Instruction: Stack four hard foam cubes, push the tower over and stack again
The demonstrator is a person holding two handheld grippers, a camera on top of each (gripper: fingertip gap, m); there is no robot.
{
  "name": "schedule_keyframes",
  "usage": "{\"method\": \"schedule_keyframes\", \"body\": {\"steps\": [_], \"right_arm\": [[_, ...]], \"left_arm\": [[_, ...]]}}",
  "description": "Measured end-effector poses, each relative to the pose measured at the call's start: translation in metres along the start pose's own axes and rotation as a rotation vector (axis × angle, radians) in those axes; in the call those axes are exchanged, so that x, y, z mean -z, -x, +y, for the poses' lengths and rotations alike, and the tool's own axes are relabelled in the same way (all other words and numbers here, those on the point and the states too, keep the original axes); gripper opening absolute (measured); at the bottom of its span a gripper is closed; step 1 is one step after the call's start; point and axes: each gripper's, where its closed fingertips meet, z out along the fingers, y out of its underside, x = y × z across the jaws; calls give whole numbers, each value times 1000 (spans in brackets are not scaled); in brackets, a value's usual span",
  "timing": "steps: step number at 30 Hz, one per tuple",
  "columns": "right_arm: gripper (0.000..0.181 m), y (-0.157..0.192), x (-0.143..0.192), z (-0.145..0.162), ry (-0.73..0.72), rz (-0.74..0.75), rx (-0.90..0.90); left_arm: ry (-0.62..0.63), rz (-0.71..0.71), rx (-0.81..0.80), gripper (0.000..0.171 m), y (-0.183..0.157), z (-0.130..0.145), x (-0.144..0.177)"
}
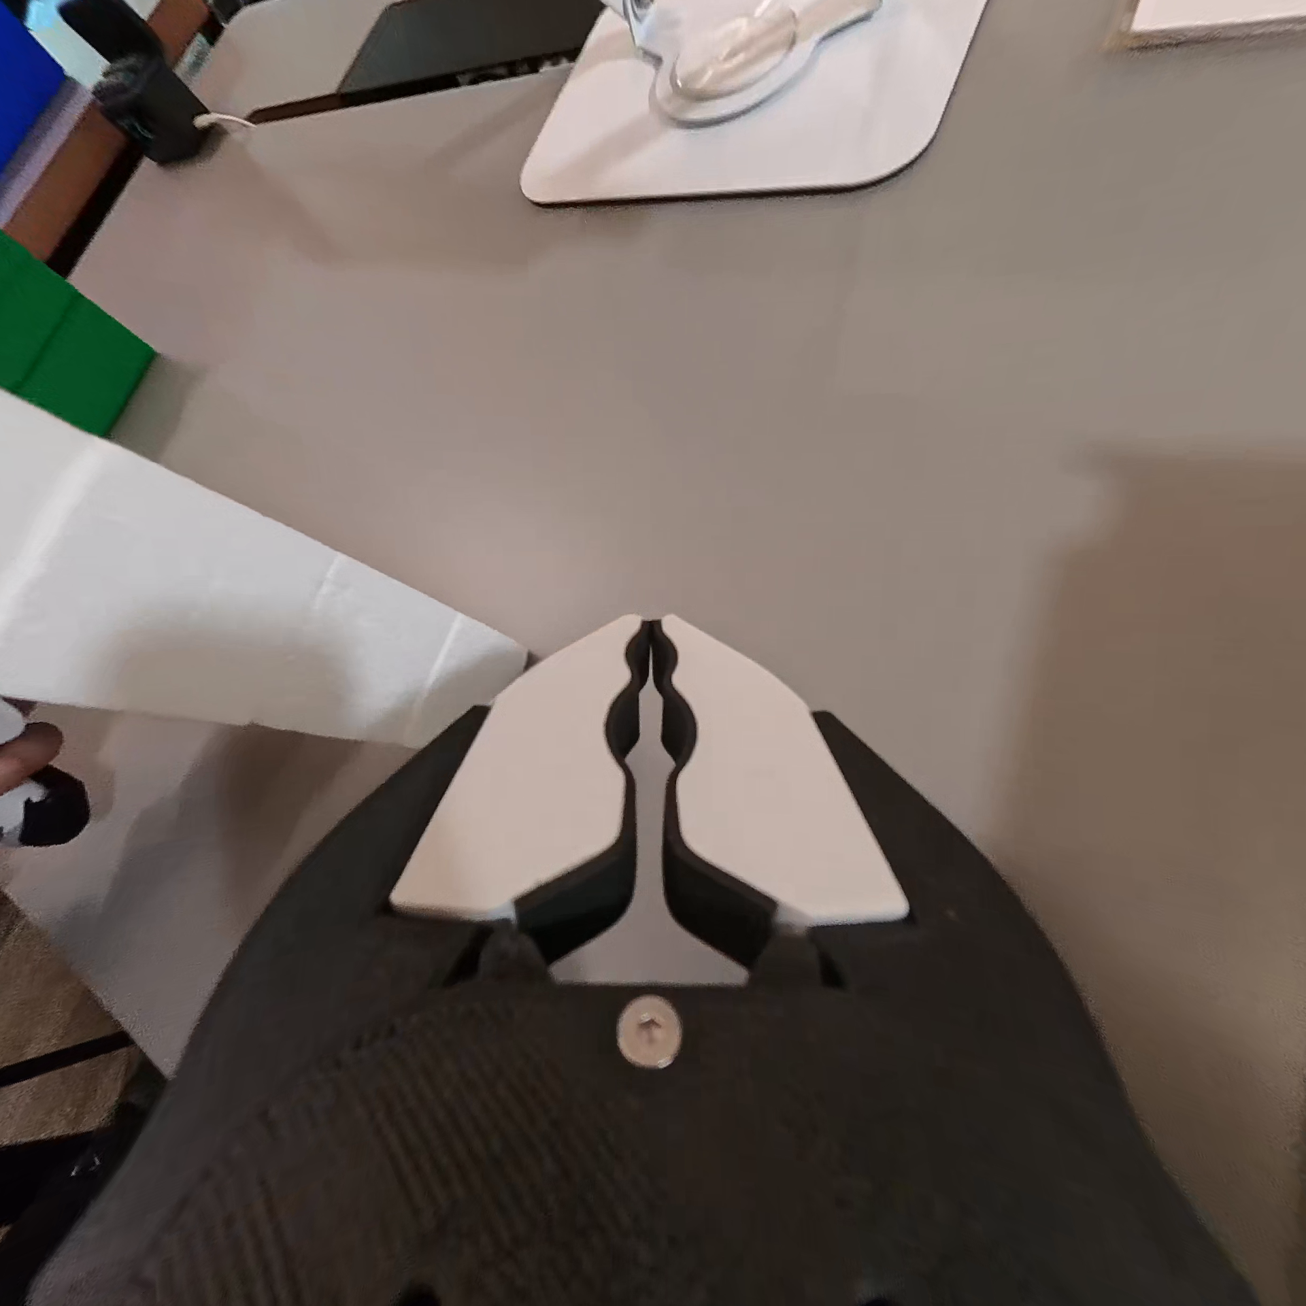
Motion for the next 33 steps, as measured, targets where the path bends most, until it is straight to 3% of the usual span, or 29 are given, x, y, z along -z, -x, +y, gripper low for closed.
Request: {"method": "schedule_keyframes", "body": {"steps": [7,10,16,22,26,33], "right_arm": [[0,-2,-6,16,-21,125,-11],[0,-10,-6,14,-63,217,-20],[0,-14,3,3,2,320,92],[0,-5,0,22,178,280,10],[0,32,-4,24,286,-29,-287],[0,19,-6,35,418,104,-135]], "left_arm": [[0,55,185,32,5,-4,-9],[-13,71,256,32,8,-7,-9],[-8,69,339,33,16,-8,-10],[9,54,399,33,24,-5,-9],[11,64,430,33,24,-4,-8],[21,67,428,33,23,-3,-7]]}}
